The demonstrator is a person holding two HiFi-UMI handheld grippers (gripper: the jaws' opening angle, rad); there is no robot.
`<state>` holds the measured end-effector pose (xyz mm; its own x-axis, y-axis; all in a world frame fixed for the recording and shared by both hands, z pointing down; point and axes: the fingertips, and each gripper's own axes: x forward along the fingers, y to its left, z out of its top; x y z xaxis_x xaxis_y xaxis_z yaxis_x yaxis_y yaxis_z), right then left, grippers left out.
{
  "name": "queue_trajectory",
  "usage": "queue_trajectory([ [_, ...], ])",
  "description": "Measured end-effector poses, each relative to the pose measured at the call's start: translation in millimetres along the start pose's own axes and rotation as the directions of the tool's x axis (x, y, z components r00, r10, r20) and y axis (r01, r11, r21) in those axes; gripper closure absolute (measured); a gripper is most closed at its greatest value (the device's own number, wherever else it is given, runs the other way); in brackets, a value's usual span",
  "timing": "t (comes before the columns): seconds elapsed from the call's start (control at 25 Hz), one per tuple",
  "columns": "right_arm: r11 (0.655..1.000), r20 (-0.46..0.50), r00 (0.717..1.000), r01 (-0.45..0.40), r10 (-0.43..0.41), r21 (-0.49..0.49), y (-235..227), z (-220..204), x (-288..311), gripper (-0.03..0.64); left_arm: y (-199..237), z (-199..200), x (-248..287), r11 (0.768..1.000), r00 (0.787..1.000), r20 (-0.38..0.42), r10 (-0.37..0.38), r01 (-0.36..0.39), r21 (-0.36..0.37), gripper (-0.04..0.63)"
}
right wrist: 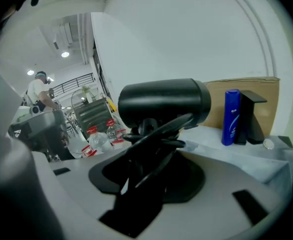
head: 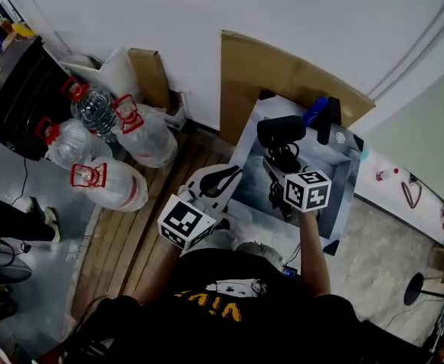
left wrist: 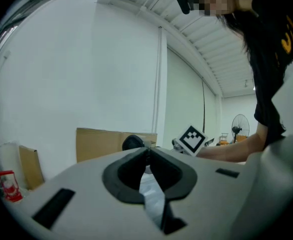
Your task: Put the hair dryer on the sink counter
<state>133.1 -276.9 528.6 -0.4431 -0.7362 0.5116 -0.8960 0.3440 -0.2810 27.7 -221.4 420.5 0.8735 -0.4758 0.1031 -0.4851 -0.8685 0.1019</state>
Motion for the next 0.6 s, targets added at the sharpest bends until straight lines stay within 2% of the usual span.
queue_trajectory([
  [0.4, 0.999, -0.158, 0.986, 0.05, -0.051, -0.009, -64.7, 14.2, 79.3, 0.448, 24.1, -13.8, 21.0, 0.998, 1.0, -0.021, -0.015, 0.014, -0.059, 0.566],
  [0.6, 0.998, -0.213, 0.975, 0.064, -0.058, 0.022, -98.8, 13.3, 107.6, 0.448, 25.4, -17.1, 26.8, 0.997, 0.999, -0.031, 0.019, -0.022, -0.076, 0.566],
])
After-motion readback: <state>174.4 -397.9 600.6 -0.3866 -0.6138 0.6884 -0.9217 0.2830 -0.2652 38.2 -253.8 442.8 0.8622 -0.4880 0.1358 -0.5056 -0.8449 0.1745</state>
